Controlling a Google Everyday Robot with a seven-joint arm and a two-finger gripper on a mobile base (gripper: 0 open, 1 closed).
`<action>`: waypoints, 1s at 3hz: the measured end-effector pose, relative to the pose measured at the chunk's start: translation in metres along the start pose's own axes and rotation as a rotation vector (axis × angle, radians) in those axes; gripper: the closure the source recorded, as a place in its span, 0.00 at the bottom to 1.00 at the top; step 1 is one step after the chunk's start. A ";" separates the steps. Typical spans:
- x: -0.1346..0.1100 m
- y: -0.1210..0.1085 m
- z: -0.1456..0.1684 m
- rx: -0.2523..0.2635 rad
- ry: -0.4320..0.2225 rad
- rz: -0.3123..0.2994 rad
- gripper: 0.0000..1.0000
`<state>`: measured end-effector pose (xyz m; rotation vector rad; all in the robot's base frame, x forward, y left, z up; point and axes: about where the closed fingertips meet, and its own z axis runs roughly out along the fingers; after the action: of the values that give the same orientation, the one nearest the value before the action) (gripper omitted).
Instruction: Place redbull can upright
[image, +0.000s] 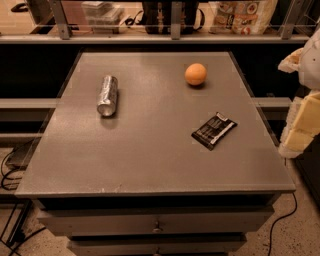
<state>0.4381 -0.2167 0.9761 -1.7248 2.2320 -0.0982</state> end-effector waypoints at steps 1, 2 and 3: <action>0.000 0.000 0.000 0.002 -0.001 0.001 0.00; -0.008 -0.010 0.006 -0.004 -0.022 0.088 0.00; -0.039 -0.033 0.022 -0.023 -0.102 0.242 0.00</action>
Offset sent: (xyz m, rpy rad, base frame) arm 0.0468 0.0194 -0.0116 0.1687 0.0649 -0.2830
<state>0.4839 -0.1851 0.9719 -1.4226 2.3531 0.0700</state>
